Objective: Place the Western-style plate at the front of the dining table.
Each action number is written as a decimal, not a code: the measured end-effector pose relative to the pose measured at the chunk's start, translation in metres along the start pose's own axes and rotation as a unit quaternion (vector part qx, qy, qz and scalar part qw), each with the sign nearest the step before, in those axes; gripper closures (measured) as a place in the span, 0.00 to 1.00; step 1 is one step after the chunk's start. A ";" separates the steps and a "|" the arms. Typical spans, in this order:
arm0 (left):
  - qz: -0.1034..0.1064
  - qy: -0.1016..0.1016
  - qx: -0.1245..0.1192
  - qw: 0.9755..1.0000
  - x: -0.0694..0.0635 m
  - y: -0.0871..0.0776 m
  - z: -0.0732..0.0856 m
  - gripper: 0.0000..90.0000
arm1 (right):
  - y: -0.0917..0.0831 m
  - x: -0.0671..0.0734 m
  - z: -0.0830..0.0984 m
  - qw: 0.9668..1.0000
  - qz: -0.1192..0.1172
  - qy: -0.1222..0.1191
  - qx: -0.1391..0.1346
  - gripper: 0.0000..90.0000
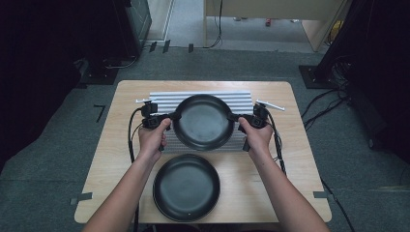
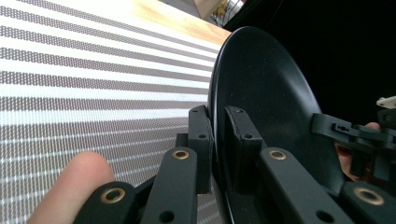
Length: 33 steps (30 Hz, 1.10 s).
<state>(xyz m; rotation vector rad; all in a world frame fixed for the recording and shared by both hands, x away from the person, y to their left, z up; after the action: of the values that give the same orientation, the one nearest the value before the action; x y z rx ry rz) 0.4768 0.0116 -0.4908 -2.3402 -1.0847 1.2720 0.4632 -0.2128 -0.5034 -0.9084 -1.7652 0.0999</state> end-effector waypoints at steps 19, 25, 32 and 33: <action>-0.016 -0.030 0.025 0.999 0.030 0.055 -0.012 0.92 | 0.034 -0.050 -0.011 0.998 0.024 0.059 -0.017 0.93; -0.017 -0.043 0.034 0.998 0.037 0.067 -0.008 0.91 | 0.037 -0.060 -0.013 0.997 0.042 0.068 -0.021 0.93; -0.029 -0.049 0.039 0.998 0.046 0.073 -0.006 0.91 | 0.043 -0.063 -0.011 0.996 0.055 0.066 -0.026 0.93; -0.030 -0.048 0.040 0.998 0.047 0.074 -0.006 0.90 | 0.045 -0.065 -0.010 0.996 0.059 0.063 -0.027 0.93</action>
<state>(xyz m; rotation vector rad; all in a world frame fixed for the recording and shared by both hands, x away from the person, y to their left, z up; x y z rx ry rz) 0.5329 -0.0048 -0.5559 -2.1912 -1.1025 1.3921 0.5025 -0.2249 -0.5711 -1.0360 -1.6045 0.0704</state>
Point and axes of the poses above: each handheld gripper's, and its own axes: y roughly forward along the jaws, z roughly out of its underside, x roughly to its left, the point moved 10 cm from there along y, roughly forward along the jaws, and after that the axes turned 5 degrees about x, right-handed, at the moved point
